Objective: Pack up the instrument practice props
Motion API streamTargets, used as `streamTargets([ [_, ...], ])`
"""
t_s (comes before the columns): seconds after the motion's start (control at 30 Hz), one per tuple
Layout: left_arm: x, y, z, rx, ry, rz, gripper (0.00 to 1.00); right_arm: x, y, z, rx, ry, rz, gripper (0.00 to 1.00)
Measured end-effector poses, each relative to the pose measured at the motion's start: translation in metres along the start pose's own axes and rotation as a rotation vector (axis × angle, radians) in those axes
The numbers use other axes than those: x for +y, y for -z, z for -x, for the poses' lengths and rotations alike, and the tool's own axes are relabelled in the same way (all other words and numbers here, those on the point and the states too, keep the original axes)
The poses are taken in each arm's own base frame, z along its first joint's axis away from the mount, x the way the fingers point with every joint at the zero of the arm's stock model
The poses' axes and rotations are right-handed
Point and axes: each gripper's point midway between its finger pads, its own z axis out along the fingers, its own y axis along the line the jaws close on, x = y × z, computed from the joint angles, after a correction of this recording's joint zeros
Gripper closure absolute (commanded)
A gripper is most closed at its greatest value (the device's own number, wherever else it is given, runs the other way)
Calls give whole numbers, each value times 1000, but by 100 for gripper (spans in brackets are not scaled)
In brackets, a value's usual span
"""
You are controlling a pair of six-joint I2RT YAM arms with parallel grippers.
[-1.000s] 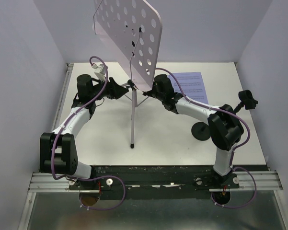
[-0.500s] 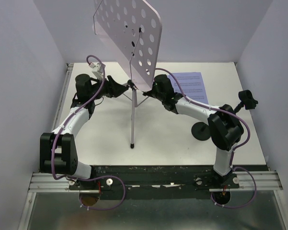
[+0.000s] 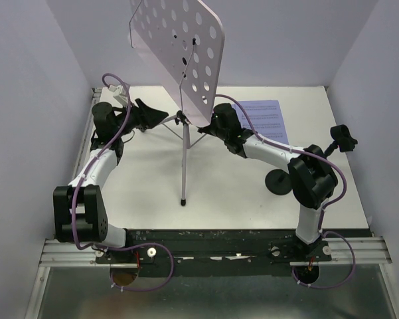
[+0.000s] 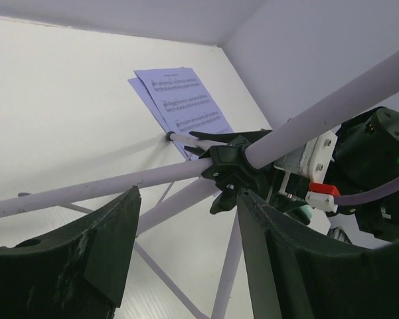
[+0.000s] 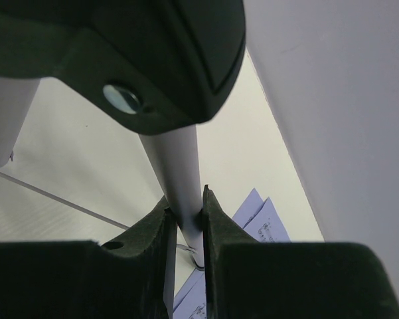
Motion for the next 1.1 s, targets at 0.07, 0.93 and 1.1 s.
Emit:
streamTargets([
  [0.07, 3, 2, -4, 11, -17, 10, 28, 0, 0, 0, 0, 0, 0, 65],
  [0.93, 73, 2, -54, 312, -490, -17, 32, 45, 114, 82, -294, -483, 483, 19],
  [1.1, 70, 6, -64, 349, -518, -62, 32, 18, 128, 135, -454, -567, 504, 19],
])
